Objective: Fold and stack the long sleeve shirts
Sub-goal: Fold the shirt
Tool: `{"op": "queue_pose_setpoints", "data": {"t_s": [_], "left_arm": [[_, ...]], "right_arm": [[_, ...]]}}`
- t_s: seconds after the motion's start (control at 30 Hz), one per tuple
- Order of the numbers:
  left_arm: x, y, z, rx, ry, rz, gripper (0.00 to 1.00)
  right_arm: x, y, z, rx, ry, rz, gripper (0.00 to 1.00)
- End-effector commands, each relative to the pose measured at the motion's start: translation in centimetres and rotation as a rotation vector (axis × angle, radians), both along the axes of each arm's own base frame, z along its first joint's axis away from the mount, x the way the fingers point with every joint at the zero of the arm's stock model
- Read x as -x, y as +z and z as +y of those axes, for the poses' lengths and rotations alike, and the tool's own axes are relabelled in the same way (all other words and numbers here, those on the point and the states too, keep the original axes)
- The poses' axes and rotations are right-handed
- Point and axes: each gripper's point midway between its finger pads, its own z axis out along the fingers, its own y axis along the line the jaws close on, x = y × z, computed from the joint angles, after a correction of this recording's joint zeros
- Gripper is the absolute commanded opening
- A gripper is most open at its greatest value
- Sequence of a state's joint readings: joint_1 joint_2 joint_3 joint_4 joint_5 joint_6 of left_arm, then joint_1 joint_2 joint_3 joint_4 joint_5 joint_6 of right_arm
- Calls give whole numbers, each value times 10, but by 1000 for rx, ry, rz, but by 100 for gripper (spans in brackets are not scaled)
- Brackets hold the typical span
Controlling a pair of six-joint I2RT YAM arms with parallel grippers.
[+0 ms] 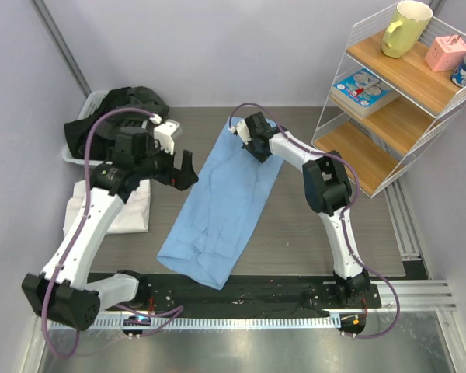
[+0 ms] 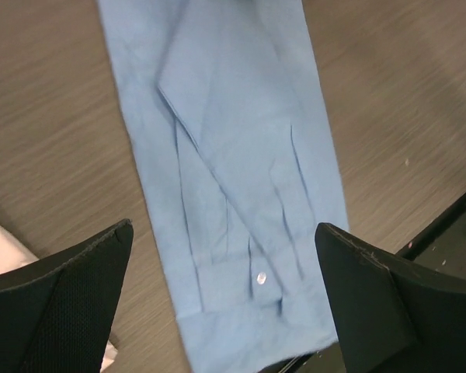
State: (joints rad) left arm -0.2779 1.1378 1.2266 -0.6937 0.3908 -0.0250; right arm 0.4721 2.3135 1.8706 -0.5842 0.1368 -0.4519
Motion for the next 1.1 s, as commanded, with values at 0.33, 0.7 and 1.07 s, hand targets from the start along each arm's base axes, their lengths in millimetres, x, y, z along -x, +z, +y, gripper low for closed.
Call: {"op": "queue_pose_setpoints", "data": {"t_s": [0.33,0.7,1.07], "left_arm": [[29,-185,-13,-450,-533,255,70],[64,-266,-75,-621,-687,414,45],[65,-199,-124,-335,-702,342,71]], "right_arm": [[-97,148,-14,-235,-59,-438,10],[-20,171,-31,-420,-107,-228,14],[68,167,-94,-469,134,24,39]]}}
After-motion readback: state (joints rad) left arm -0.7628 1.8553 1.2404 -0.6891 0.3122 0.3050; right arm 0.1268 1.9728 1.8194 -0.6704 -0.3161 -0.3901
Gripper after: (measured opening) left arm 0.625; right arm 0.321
